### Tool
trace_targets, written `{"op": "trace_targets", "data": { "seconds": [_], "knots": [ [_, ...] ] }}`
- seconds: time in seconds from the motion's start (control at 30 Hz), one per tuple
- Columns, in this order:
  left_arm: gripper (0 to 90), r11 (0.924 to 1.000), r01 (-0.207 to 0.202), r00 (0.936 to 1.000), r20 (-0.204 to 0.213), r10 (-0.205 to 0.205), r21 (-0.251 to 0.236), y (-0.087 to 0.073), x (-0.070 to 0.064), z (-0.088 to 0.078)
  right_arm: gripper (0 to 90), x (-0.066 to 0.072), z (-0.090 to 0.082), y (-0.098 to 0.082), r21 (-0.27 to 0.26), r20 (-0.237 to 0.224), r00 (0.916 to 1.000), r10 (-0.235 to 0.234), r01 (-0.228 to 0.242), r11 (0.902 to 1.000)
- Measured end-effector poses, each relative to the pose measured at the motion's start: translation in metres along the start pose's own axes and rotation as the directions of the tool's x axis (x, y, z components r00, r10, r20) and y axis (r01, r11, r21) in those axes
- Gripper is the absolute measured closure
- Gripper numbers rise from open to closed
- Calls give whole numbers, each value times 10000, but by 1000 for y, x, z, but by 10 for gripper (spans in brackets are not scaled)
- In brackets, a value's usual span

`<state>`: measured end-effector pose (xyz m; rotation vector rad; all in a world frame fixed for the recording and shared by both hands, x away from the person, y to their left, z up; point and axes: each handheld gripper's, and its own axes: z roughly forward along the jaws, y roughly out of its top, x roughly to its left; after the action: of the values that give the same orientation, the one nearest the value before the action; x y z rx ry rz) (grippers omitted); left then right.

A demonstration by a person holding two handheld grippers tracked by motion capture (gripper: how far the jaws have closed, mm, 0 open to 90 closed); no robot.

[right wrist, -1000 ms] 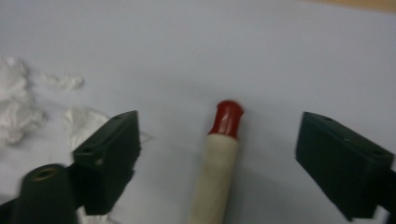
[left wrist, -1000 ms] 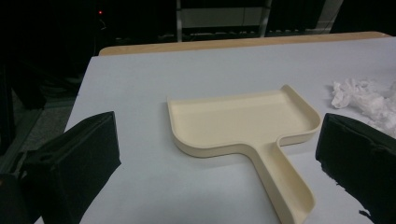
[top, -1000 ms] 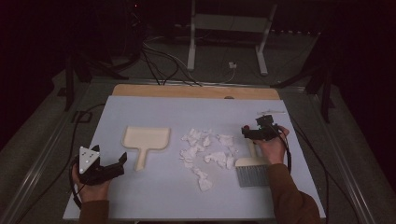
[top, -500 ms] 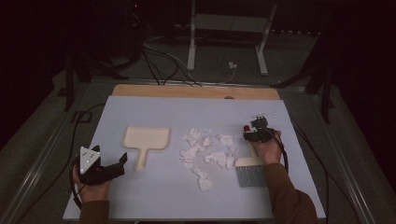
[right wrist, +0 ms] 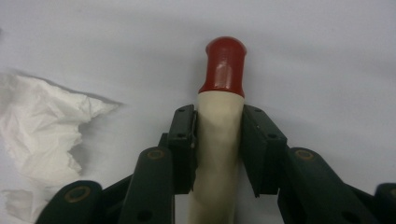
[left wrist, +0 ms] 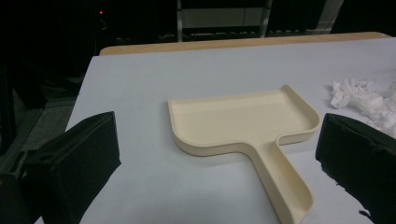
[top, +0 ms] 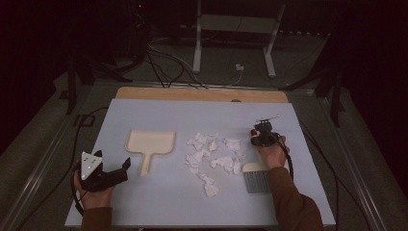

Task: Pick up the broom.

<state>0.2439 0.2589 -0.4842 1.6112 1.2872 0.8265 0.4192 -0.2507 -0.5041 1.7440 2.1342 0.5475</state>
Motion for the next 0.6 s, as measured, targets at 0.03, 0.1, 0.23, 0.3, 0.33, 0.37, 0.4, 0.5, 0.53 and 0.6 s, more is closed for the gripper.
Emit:
{"op": "trace_targets", "data": {
  "seconds": [0.03, 0.1, 0.23, 0.3, 0.33, 0.37, 0.4, 0.5, 0.53, 0.6],
  "knots": [
    [5, 10000, 7, 10000, 15, -7, -6, 0, 0, 0, 684, -1, 0, 0, 21, -31, 10000, 81, -80, 10000],
    [5, 10000, 51, 9999, 93, -51, -4, 0, 0, 1, 687, -3, -3, 0, -115, -113, 9999, 114, -115, 9999],
    [5, 9999, 149, 9997, 202, -149, 19, -1, 0, 1, 688, -4, -11, 0, -344, -213, 9997, 112, -119, 9993],
    [5, 9998, 192, 9995, 247, -191, -5, -1, -1, 1, 689, -4, -19, -1, -564, -247, 9997, 57, -71, 9984],
    [5, 9997, 232, 9994, 269, -231, -24, -1, -1, 0, 689, -4, -22, -1, -661, -277, 9996, 64, -83, 9978],
    [5, 9996, 267, 9992, 298, -266, -34, 0, -1, 0, 689, -4, -22, -1, -661, -277, 9996, 64, -83, 9978],
    [6, 9995, 301, 9989, 348, -301, -17, 0, -1, 1, 689, -6, -29, -2, -912, -497, 9987, 81, -126, 9958],
    [6, 9994, 340, 9984, 455, -343, 82, -1, -1, 2, 690, -9, -40, -5, -1343, -888, 9960, 124, -243, 9906],
    [6, 9993, 359, 9980, 509, -365, 115, 0, -1, 3, 690, -11, -44, -6, -1506, -954, 9953, 147, -290, 9882],
    [6, 9993, 360, 9980, 520, -365, 119, 0, -2, 3, 690, -12, -52, -8, -1768, -1011, 9948, 124, -302, 9838]
  ]
}}
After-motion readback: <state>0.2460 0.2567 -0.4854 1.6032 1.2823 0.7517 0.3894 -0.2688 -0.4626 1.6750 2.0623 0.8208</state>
